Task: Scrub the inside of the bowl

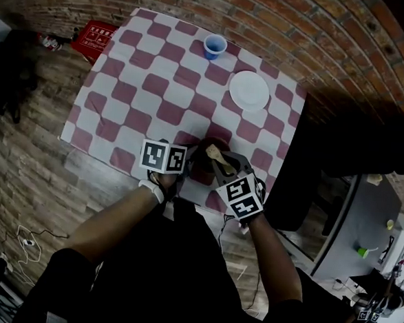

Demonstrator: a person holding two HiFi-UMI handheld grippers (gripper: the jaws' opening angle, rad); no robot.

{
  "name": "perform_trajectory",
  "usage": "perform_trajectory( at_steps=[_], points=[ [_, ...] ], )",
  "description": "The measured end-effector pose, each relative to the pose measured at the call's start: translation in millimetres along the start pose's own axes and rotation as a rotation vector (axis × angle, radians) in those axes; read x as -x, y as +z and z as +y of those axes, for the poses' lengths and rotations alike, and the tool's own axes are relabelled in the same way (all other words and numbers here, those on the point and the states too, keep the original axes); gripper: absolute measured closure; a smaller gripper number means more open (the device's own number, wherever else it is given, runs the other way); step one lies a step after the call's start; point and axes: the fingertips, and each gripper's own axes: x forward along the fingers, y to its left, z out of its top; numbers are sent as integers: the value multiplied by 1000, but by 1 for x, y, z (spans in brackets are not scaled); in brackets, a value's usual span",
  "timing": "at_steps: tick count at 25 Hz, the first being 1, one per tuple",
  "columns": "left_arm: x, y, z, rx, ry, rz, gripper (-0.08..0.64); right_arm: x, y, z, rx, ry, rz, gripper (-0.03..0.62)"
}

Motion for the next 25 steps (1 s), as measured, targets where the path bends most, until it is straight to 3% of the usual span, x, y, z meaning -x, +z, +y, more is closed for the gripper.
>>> perform_trajectory(
  at_steps=[8, 15, 20, 25],
  points=[
    [-1, -1, 0, 54, -15, -29, 531, -9, 1, 24, -108, 23, -48, 505],
    [14, 9, -1, 87, -67, -175, 531, -22, 8, -9, -308, -42, -114, 505],
    [16, -3, -10, 17, -89, -132, 526, -24, 13, -27, -257, -56, -90, 505],
    [14, -6, -12, -1, -95, -94, 512, -14, 6, -34, -155, -57, -49, 505]
  ],
)
